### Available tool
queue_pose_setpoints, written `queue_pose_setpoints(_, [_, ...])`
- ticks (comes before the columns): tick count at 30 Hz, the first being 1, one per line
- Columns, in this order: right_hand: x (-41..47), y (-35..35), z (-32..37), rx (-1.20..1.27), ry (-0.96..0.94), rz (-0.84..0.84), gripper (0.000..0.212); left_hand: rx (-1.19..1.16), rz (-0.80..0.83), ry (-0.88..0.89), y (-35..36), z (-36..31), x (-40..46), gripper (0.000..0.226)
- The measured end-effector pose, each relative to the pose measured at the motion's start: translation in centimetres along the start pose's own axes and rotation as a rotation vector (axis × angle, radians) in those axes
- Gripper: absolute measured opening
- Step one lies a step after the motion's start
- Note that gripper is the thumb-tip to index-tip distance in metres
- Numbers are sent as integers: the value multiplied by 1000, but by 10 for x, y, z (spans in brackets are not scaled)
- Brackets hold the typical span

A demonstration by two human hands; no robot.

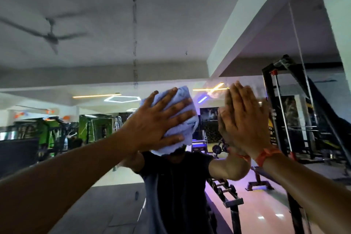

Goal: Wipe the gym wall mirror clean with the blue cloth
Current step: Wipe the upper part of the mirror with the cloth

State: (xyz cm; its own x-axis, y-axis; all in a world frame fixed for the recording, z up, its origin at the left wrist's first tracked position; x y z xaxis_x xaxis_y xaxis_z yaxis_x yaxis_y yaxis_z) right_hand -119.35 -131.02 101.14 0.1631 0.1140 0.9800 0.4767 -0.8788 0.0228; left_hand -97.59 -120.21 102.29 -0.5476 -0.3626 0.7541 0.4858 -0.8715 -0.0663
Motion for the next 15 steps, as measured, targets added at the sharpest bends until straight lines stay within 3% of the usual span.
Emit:
queue_pose_setpoints(1, [-3,2,-2,32,-2,-7,64,10,-4,-61,-2,9,8,72])
queue_pose_setpoints(4, [-7,4,0,101,1,-43,65,-74,4,-510,-5,12,16,73])
queue_pose_setpoints(5, [-7,4,-1,104,-6,-45,65,-102,19,-583,-1,-1,11,74])
queue_pose_setpoints(6, [-7,3,-2,103,-17,-39,65,-112,37,-552,1,-20,6,75])
queue_pose_setpoints(8, [-7,4,-2,106,-22,-18,67,-64,93,-237,3,-49,-4,76])
queue_pose_setpoints(10, [-8,5,-2,121,-14,-5,68,4,150,103,-4,-43,-4,77])
queue_pose_setpoints(12, [-8,7,-2,139,-7,-2,68,135,126,224,-3,-11,9,75])
queue_pose_setpoints(13, [-8,9,-3,141,-3,4,68,157,108,104,-3,13,21,73])
queue_pose_setpoints(15, [-7,11,-4,142,-2,14,67,58,27,-400,-12,65,37,72])
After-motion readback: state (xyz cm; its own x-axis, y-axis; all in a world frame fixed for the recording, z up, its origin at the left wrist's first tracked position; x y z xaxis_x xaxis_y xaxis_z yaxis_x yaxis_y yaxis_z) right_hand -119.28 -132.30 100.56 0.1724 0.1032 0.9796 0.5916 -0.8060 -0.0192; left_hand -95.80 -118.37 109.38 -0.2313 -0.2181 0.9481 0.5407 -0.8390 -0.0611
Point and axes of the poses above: each hand's wrist, its own x-axis towards the middle knuckle, its own y-axis out of the palm, z = x × y, the point moved 7 cm from there along x, towards the middle knuckle, and after that the axes turned 13 degrees about -y, right-handed, at the moved point
